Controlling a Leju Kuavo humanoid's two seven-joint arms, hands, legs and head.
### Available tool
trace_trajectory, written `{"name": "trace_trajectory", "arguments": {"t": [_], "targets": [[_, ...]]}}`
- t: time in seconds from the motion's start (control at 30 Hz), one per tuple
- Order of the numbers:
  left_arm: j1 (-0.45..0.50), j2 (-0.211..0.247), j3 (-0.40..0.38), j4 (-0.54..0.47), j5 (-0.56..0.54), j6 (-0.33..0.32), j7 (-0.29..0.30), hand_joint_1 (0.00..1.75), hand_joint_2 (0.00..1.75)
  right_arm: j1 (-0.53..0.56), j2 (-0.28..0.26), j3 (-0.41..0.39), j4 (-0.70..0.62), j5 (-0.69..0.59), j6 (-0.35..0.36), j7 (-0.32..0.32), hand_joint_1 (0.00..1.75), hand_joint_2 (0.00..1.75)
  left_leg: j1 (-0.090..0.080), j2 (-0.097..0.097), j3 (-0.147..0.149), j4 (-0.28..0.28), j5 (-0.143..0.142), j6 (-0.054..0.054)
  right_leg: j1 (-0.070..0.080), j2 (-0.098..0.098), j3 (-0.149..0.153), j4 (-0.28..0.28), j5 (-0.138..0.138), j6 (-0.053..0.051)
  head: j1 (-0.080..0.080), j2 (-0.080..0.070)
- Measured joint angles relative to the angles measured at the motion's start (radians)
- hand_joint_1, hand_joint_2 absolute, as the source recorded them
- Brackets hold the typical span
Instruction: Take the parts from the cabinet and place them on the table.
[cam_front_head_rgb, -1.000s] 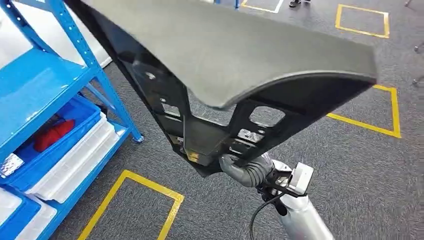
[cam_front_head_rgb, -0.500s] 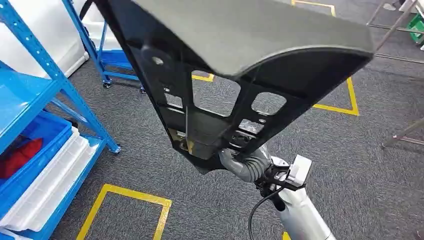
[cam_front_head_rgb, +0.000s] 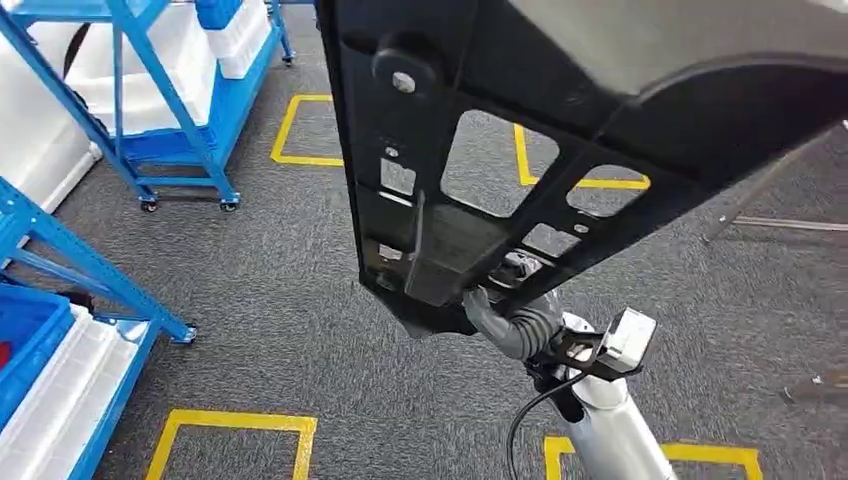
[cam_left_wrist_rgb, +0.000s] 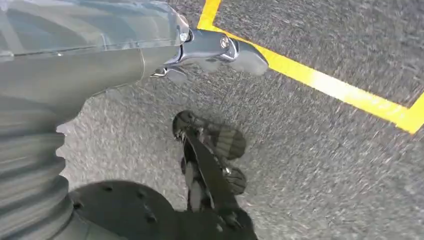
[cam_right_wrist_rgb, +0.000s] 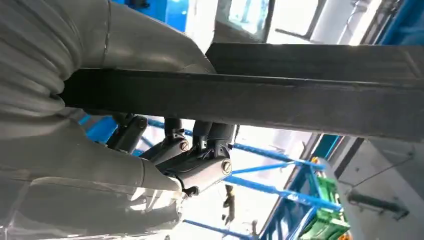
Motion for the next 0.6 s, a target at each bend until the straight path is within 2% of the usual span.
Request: {"name": "trace_trajectory", "arguments": {"t": [0.03, 0.07, 0.1, 0.13, 0.17, 0.23, 0.27, 0.3, 0.33, 0.37, 0.4, 0.43, 0.47, 0.5, 0.57, 0.6], "targets": [[-0.001, 0.000, 0.000, 0.000, 0.000, 0.002, 0.003, 0.00, 1.75, 0.001, 0.000, 0.000, -0.003, 0.001, 0.005, 0.002, 1.75, 1.75, 0.000, -0.003, 0.030, -0.072, 0.047, 0.002, 0.000, 0.014, 0.001, 0.002, -0.001, 0.001, 0.000, 0.000], [-0.002, 0.000, 0.000, 0.000, 0.000, 0.003, 0.004, 0.00, 1.75, 0.000, 0.001, -0.002, -0.005, 0.001, 0.010, 0.004, 1.75, 1.75, 0.001, -0.015, 0.074, -0.171, 0.099, 0.006, -0.001, 0.028, 0.002, 0.005, -0.002, 0.003, 0.000, 0.000], [-0.001, 0.000, 0.000, 0.000, 0.000, 0.008, 0.006, 0.00, 1.75, 0.001, 0.003, -0.004, -0.010, 0.001, 0.014, 0.007, 1.75, 1.75, 0.002, -0.054, 0.108, -0.251, 0.133, 0.010, -0.004, 0.038, 0.000, 0.008, -0.004, 0.007, 0.000, 0.000], [-0.003, 0.001, 0.000, 0.000, 0.000, 0.010, 0.010, 0.00, 1.75, -0.002, 0.007, -0.005, -0.011, 0.001, 0.016, 0.009, 1.75, 1.75, 0.006, -0.088, 0.117, -0.280, 0.120, 0.012, 0.001, 0.050, -0.007, 0.017, -0.005, 0.013, 0.000, 0.000], [-0.003, 0.001, 0.000, 0.000, 0.000, 0.015, 0.014, 0.00, 1.75, -0.002, 0.010, -0.005, -0.013, 0.002, 0.018, 0.013, 1.75, 1.75, 0.002, -0.079, 0.119, -0.277, 0.120, 0.013, -0.005, 0.060, -0.012, 0.016, -0.002, 0.020, 0.000, 0.000], [-0.005, 0.001, 0.000, 0.000, 0.003, 0.023, 0.019, 0.00, 1.75, -0.002, 0.011, -0.006, -0.013, 0.002, 0.023, 0.017, 1.75, 1.75, -0.004, -0.062, 0.119, -0.278, 0.122, 0.022, -0.012, 0.079, -0.016, 0.011, 0.004, 0.034, 0.000, 0.000], [-0.008, 0.002, 0.001, 0.000, 0.003, 0.024, 0.020, 0.00, 1.75, -0.003, 0.011, -0.007, -0.013, 0.002, 0.026, 0.018, 1.75, 1.75, 0.003, -0.052, 0.122, -0.290, 0.129, 0.031, -0.007, 0.091, -0.018, 0.010, 0.006, 0.042, 0.000, 0.000], [-0.011, 0.001, 0.001, 0.000, 0.004, 0.024, 0.021, 0.00, 1.75, -0.003, 0.011, -0.010, -0.013, 0.000, 0.029, 0.017, 1.75, 1.75, 0.006, -0.036, 0.126, -0.298, 0.135, 0.038, -0.008, 0.055, -0.020, 0.024, -0.006, 0.042, 0.000, 0.000], [-0.012, 0.002, 0.001, 0.000, 0.006, 0.027, 0.021, 0.00, 1.75, -0.011, 0.011, -0.013, -0.012, -0.004, 0.029, 0.015, 1.75, 1.75, 0.004, -0.027, 0.126, -0.300, 0.136, 0.043, -0.003, 0.002, -0.043, 0.068, -0.039, 0.045, 0.001, 0.000], [-0.009, 0.004, 0.002, 0.000, 0.006, 0.028, 0.023, 0.00, 1.75, -0.016, 0.011, -0.013, -0.011, -0.007, 0.029, 0.014, 1.75, 1.75, 0.001, -0.015, 0.125, -0.300, 0.136, 0.046, -0.005, -0.026, -0.079, 0.144, -0.082, 0.050, 0.000, 0.000], [-0.006, 0.006, 0.003, 0.000, 0.006, 0.030, 0.024, 0.00, 1.75, -0.017, 0.011, -0.013, -0.008, -0.011, 0.029, 0.012, 1.75, 1.75, -0.002, -0.003, 0.125, -0.300, 0.135, 0.048, -0.009, -0.038, -0.117, 0.224, -0.118, 0.053, 0.000, 0.000], [-0.004, 0.009, 0.003, 0.000, 0.006, 0.030, 0.024, 0.00, 1.75, -0.016, 0.011, -0.013, -0.006, -0.014, 0.029, 0.010, 1.75, 1.75, -0.003, 0.009, 0.124, -0.300, 0.134, 0.048, -0.012, -0.043, -0.151, 0.292, -0.142, 0.056, 0.000, 0.000], [-0.004, 0.012, 0.003, -0.001, 0.006, 0.030, 0.024, 0.00, 1.75, -0.016, 0.011, -0.013, -0.002, -0.017, 0.029, 0.009, 1.75, 1.75, -0.004, 0.023, 0.123, -0.299, 0.134, 0.048, -0.015, -0.044, -0.167, 0.324, -0.142, 0.058, 0.000, 0.000], [-0.003, 0.017, 0.004, -0.001, 0.006, 0.029, 0.024, 0.00, 1.75, -0.016, 0.010, -0.013, 0.002, -0.019, 0.027, 0.008, 1.75, 1.75, -0.004, 0.035, 0.124, -0.299, 0.133, 0.047, -0.017, -0.047, -0.155, 0.301, -0.119, 0.060, 0.000, 0.000], [-0.004, 0.023, 0.005, -0.001, 0.005, 0.027, 0.024, 0.00, 1.75, -0.016, 0.010, -0.014, 0.008, -0.021, 0.025, 0.000, 1.75, 1.75, -0.004, 0.056, 0.126, -0.298, 0.130, 0.044, -0.019, -0.062, -0.069, 0.144, -0.039, 0.058, 0.000, 0.000], [-0.005, 0.028, 0.005, -0.001, 0.005, 0.026, 0.028, 0.00, 1.75, -0.017, 0.010, -0.016, 0.008, -0.023, 0.023, -0.006, 1.75, 1.75, -0.005, 0.063, 0.130, -0.298, 0.128, 0.040, -0.018, -0.089, -0.016, 0.052, -0.007, 0.053, 0.000, 0.000]]}}
